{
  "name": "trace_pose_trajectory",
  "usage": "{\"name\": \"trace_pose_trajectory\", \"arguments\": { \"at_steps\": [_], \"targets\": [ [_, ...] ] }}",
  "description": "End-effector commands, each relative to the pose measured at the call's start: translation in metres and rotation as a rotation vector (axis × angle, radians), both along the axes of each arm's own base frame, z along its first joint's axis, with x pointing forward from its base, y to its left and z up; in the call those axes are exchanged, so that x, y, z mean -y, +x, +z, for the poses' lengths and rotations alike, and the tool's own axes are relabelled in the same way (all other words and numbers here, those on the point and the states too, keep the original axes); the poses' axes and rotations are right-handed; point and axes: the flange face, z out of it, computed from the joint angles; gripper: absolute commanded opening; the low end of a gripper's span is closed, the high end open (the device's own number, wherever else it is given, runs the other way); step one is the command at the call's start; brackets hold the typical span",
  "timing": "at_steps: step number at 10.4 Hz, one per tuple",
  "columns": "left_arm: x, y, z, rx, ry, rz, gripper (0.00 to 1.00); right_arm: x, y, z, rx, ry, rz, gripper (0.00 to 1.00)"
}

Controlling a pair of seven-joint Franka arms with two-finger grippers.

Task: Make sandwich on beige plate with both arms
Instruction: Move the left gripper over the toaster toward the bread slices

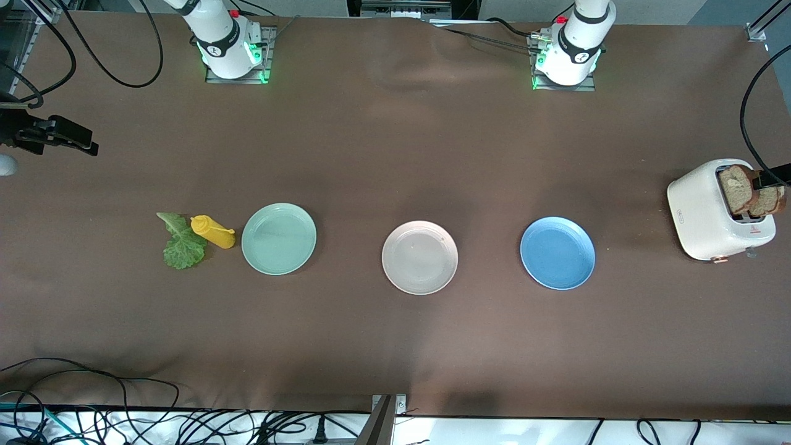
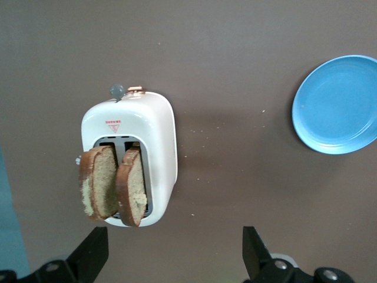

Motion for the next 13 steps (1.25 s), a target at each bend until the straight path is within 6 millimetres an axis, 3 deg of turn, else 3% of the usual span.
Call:
{"name": "trace_pose_trajectory", "arguments": {
  "at_steps": [1, 4, 5, 7, 8, 11, 13],
  "targets": [
    [-0.037, -0.001, -0.030, -0.063, 0.028, 0.010, 1.00, 0.000, -0.002, 0.008, 0.001, 0.015, -0.001, 1.00],
    [-0.084, -0.003, -0.056, -0.041, 0.047, 0.072, 1.00, -0.001, -0.002, 0.008, 0.001, 0.015, 0.002, 1.00],
    [-0.100, -0.011, -0.048, -0.024, 0.044, 0.101, 1.00, -0.001, -0.002, 0.008, 0.001, 0.015, 0.000, 1.00],
    [-0.108, -0.017, -0.033, -0.001, 0.052, 0.117, 1.00, -0.001, -0.002, 0.008, 0.001, 0.015, 0.000, 1.00],
    [-0.122, -0.024, -0.032, 0.003, 0.049, 0.140, 1.00, -0.001, -0.002, 0.008, 0.001, 0.015, 0.000, 1.00],
    [-0.151, -0.032, -0.047, 0.081, -0.027, 0.217, 1.00, -0.001, -0.002, 0.008, 0.001, 0.015, 0.002, 1.00],
    [-0.156, -0.032, -0.063, 0.056, -0.023, 0.222, 0.97, -0.001, -0.002, 0.008, 0.001, 0.015, 0.000, 1.00]
  ]
}}
